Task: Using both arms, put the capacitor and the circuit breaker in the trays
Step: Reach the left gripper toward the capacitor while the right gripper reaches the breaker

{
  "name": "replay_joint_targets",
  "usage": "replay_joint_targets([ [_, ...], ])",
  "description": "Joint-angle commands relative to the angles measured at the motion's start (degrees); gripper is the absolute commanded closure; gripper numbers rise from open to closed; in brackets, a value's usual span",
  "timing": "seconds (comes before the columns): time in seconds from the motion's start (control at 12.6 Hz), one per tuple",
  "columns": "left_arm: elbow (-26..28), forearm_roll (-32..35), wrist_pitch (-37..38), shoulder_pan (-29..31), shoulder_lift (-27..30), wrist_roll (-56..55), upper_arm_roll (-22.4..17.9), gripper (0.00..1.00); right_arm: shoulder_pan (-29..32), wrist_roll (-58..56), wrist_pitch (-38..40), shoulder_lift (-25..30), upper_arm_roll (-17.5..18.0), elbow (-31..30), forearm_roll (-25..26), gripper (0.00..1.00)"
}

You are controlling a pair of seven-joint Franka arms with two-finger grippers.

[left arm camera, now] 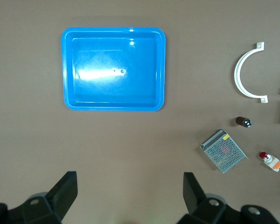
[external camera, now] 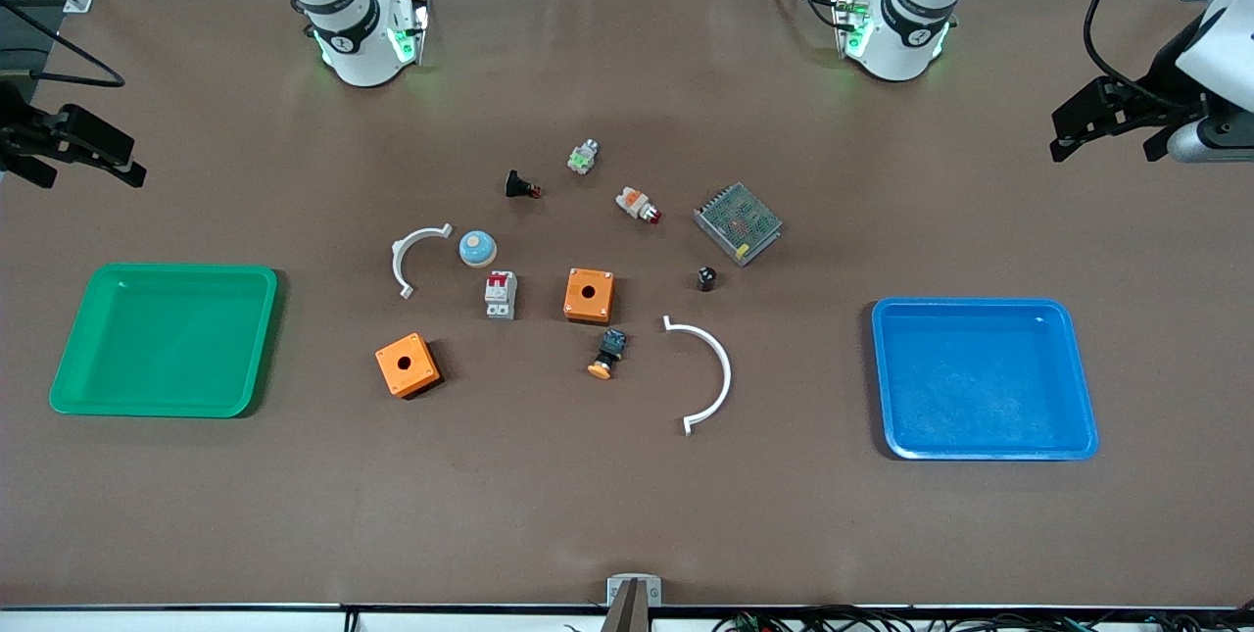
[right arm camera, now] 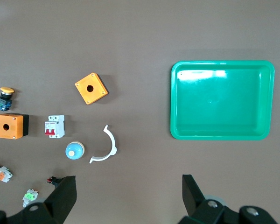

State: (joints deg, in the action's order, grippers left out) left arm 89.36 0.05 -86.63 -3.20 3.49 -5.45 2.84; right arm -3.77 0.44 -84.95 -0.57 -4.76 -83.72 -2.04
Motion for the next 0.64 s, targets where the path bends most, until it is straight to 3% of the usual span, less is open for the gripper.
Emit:
replay_joint_targets([
  [0.0,-1.6,1.3,1.3,-0.2,-0.8,0.8,0.1,0.00,0.7,-0.4,0.3,-1.1,0.7,1.6,1.0,0.00],
  [0.32,-4.4,1.4,1.4,-0.5,-4.4,0.4,0.8,0.00,0.5,-0.3,-0.2,-1.2,0.7,1.5,0.9,0.00],
  [0.56,-1.9,1.2,1.2,-0.4,-5.5,-3.0,4.4,0.00,-1.6,0.6,-0.8,-1.4,1.1,0.9,0.6,0.00],
])
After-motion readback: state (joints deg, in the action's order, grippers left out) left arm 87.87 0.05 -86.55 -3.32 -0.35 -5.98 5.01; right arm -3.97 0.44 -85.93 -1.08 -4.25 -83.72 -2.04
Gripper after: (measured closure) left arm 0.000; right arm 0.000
